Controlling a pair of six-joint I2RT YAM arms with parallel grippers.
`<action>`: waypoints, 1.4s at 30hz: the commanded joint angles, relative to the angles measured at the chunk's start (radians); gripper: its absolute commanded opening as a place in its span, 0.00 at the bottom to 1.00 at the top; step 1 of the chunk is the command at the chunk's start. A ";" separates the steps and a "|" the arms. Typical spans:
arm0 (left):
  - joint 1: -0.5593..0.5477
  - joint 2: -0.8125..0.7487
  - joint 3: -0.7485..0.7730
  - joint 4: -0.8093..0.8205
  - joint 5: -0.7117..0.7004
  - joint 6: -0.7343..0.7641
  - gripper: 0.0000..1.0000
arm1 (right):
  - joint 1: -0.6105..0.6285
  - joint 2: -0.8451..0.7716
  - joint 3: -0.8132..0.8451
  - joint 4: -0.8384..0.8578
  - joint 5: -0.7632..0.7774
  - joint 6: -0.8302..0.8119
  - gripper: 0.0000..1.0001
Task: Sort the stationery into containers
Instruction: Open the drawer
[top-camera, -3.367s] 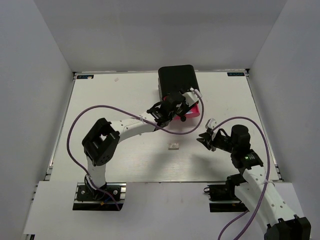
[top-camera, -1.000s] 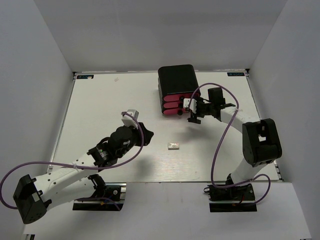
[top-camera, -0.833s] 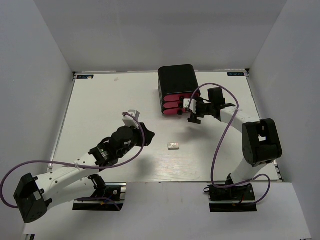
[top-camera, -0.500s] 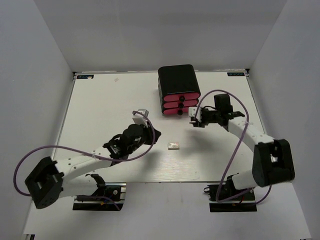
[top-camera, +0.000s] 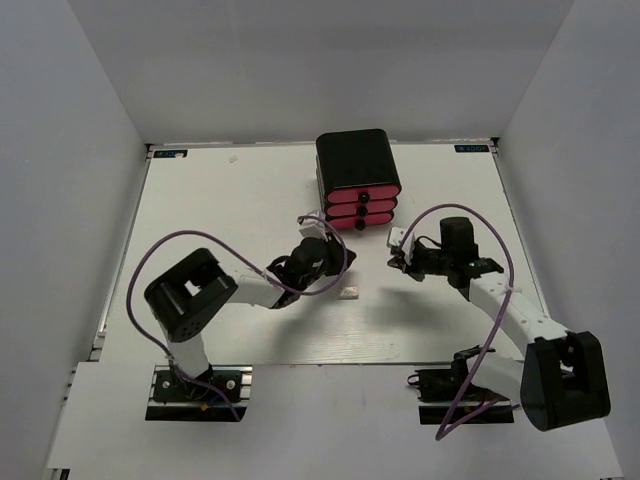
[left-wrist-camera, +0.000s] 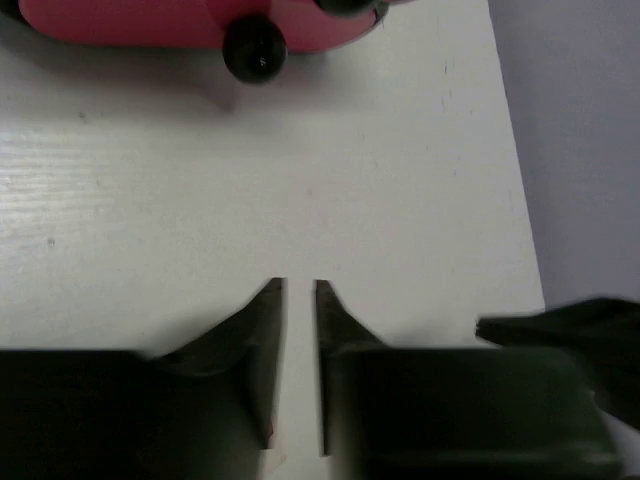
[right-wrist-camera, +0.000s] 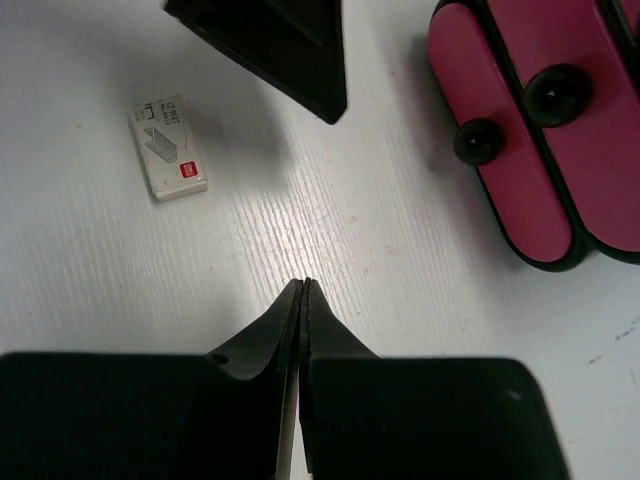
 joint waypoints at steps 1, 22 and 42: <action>0.024 0.043 0.053 0.131 -0.090 -0.183 0.38 | -0.004 -0.071 -0.032 0.092 0.024 0.137 0.03; 0.099 0.336 0.338 -0.022 -0.112 -0.414 0.53 | -0.061 -0.243 -0.132 0.132 0.054 0.214 0.07; 0.099 0.418 0.406 -0.014 -0.112 -0.466 0.42 | -0.098 -0.257 -0.143 0.101 0.015 0.193 0.10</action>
